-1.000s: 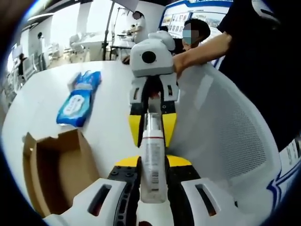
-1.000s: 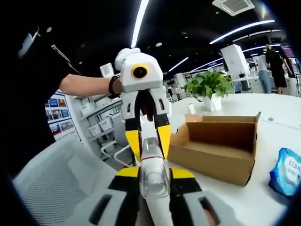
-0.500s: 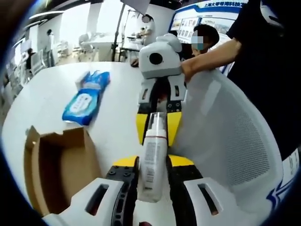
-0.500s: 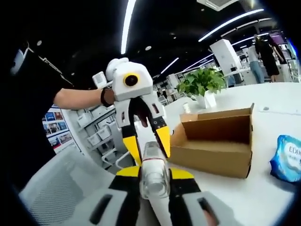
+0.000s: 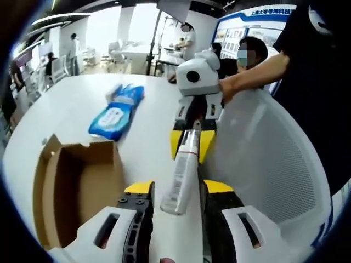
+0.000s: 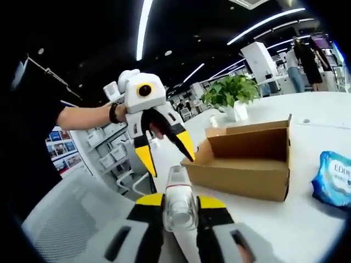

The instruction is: Operate the shoe box by opening the lid, removing the specified soft item, and placing it in the target area until the item is outside and the box remains undamaged.

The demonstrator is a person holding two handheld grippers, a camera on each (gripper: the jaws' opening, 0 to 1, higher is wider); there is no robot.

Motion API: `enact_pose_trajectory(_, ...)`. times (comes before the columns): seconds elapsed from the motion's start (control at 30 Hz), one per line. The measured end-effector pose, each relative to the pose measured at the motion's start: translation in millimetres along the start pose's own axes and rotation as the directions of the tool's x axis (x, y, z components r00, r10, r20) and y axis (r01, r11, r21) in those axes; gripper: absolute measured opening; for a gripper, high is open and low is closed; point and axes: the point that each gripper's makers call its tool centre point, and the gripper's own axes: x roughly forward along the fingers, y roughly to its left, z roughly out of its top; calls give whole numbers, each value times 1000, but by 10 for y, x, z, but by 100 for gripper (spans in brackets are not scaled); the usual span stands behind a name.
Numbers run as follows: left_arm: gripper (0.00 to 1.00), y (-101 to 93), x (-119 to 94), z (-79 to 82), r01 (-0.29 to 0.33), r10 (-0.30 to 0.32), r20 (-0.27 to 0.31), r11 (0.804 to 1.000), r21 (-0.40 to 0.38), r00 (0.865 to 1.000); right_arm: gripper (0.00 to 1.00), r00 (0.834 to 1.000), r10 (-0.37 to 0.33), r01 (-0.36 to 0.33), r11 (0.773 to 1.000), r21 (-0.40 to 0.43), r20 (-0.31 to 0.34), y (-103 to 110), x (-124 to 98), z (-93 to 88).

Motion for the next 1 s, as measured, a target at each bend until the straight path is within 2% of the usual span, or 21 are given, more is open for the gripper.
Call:
enact_pose_trajectory(0.17, 38, 69, -82, -2, -67, 68, 36, 997, -30, 997, 17, 1000, 5, -5, 1000, 6, -2, 3, -27, -2)
enact_pose_trajectory(0.27, 41, 176, -148, 48, -132, 139, 94, 988, -78, 986, 17, 1000, 2, -2, 1000, 11, -4, -6, -29, -9)
enact_pose_trajectory(0.4, 46, 224, -180, 36, -172, 182, 110, 980, -99, 977, 17, 1000, 0, 0, 1000, 11, -7, -8, -48, -2)
enact_pose_trajectory(0.47, 47, 267, -193, 25, -205, 217, 113, 972, -111, 970, 17, 1000, -1, 1, 1000, 11, -6, -22, -83, 9)
enact_pose_trajectory(0.57, 46, 337, -221, 53, -243, 266, 149, 958, -155, 952, 17, 1000, -9, 9, 1000, 10, -9, -50, -147, 20)
enact_pose_trajectory(0.77, 46, 366, -204, 73, -271, 301, 167, 946, -180, 939, 17, 999, -32, 32, 999, -8, -23, -139, -353, 51)
enact_pose_trajectory(1.0, 44, 444, -190, 141, -312, 358, 199, 922, -227, 912, 17, 997, -70, 69, 997, -24, -30, -279, -610, 96)
